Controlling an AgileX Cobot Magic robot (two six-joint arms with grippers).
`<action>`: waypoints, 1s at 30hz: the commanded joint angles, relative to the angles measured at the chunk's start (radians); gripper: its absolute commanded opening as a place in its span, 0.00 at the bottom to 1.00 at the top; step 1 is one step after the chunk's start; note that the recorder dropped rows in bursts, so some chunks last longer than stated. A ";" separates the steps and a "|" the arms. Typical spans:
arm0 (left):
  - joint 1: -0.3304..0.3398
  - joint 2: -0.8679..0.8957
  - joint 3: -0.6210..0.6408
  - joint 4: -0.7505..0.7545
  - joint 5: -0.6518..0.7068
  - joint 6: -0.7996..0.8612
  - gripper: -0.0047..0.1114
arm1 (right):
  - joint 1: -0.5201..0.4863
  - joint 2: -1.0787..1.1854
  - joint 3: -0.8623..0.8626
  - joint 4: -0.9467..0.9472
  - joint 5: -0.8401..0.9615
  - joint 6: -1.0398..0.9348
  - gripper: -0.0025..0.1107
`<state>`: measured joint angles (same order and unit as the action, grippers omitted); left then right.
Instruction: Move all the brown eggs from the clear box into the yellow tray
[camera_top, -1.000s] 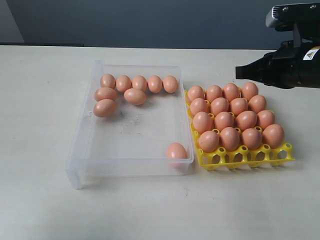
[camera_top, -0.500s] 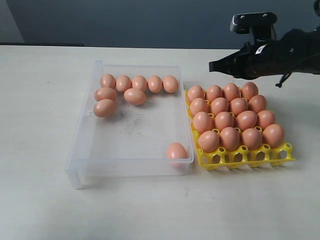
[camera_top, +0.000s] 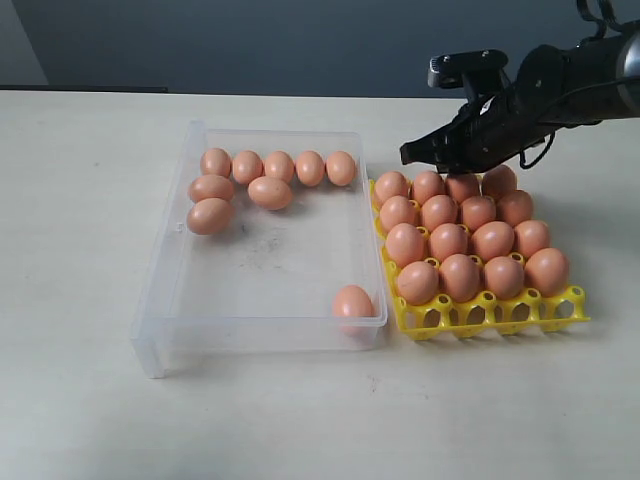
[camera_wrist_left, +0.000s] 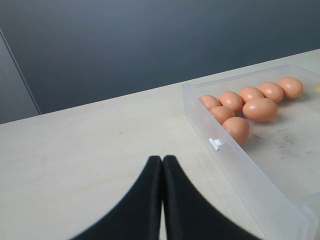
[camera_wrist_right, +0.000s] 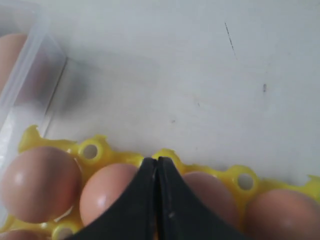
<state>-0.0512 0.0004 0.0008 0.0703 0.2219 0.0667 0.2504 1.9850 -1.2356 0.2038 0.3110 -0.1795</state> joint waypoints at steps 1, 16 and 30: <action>0.000 0.000 -0.001 0.000 -0.015 -0.003 0.04 | -0.004 -0.001 -0.007 -0.014 0.021 0.000 0.02; 0.000 0.000 -0.001 0.000 -0.015 -0.003 0.04 | -0.032 -0.069 -0.007 -0.047 0.037 0.050 0.02; 0.000 0.000 -0.001 0.000 -0.015 -0.003 0.04 | -0.015 -0.520 0.249 0.025 0.047 0.050 0.02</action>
<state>-0.0512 0.0004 0.0008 0.0703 0.2219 0.0667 0.2346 1.5566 -1.0729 0.2225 0.3771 -0.1307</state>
